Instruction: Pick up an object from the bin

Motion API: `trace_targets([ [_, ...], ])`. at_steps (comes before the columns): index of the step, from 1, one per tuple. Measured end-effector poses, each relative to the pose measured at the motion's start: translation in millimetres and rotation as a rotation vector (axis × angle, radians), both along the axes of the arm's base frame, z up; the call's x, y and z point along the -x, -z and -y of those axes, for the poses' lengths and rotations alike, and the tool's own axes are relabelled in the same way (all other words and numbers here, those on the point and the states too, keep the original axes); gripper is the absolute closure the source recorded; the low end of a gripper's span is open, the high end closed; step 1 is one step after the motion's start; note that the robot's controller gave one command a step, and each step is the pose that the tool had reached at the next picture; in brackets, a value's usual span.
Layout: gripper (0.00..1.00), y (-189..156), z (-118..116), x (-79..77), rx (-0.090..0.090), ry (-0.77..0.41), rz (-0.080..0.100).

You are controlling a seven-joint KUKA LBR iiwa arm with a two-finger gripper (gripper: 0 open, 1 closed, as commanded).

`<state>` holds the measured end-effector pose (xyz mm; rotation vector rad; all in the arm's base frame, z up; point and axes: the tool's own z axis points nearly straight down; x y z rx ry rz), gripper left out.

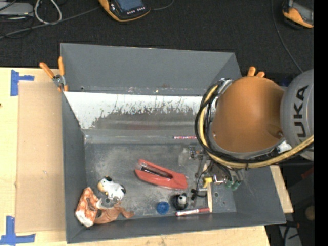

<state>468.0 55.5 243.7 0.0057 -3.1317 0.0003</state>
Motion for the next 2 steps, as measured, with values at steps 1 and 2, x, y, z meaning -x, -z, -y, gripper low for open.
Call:
trace_targets([
  [1,0.0,-3.7,0.5,-1.4,-0.001,0.003,0.008],
  [2,0.0,86.3,19.0,-79.7,-0.001,0.11,0.01],
])
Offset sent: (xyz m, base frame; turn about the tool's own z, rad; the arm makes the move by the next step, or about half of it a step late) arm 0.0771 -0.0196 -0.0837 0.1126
